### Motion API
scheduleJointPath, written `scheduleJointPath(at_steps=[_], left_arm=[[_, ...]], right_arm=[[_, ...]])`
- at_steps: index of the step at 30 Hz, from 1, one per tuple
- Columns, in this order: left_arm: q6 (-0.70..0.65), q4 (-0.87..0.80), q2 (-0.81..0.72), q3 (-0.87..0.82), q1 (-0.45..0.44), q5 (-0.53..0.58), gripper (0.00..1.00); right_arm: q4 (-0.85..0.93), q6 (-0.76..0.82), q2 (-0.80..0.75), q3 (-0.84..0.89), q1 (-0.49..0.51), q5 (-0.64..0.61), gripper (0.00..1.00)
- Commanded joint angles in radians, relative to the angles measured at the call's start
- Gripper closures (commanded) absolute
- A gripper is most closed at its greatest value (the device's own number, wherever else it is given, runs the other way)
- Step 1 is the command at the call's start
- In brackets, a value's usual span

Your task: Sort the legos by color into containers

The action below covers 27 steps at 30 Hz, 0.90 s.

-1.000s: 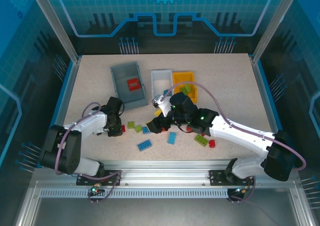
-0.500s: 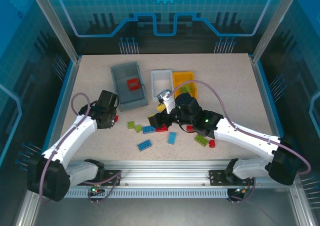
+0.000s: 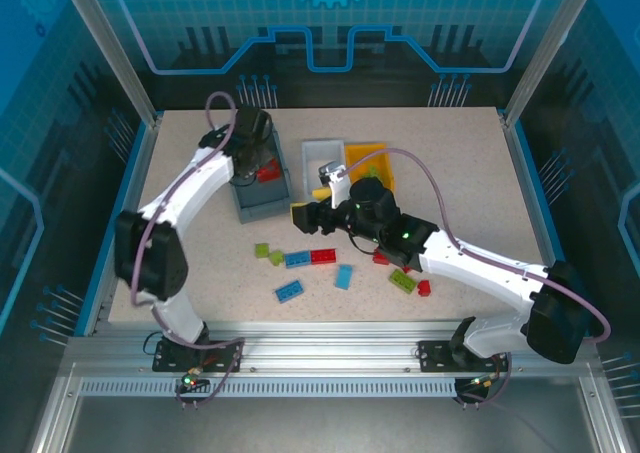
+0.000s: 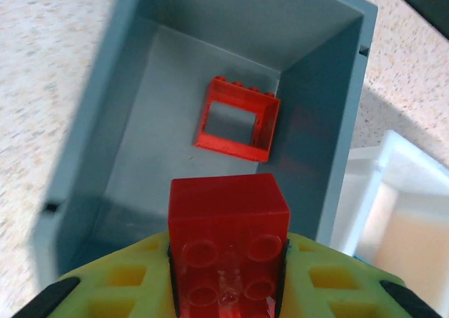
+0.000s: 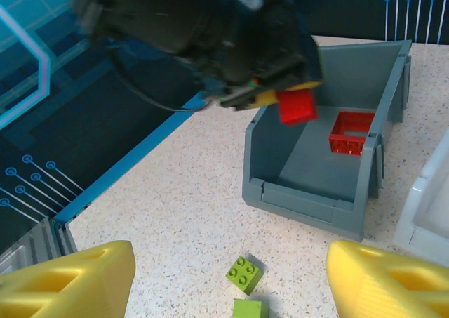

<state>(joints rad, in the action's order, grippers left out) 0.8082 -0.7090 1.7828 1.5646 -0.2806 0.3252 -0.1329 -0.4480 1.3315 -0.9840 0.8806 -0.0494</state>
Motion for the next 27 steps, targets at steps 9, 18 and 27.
scheduleJointPath(at_steps=[9,18,27], left_arm=[[-0.144,0.075,0.203,0.048,0.038,-0.123,0.60],[-0.113,0.088,0.064,-0.041,0.041,-0.144,0.40],[-0.127,0.078,-0.276,-0.157,-0.055,-0.205,0.43]], right_arm=[[0.032,-0.027,-0.040,0.013,-0.027,-0.039,0.26],[0.128,-0.048,-0.097,0.071,-0.041,-0.122,0.25],[0.387,0.267,-0.017,0.040,0.000,-0.033,0.27]])
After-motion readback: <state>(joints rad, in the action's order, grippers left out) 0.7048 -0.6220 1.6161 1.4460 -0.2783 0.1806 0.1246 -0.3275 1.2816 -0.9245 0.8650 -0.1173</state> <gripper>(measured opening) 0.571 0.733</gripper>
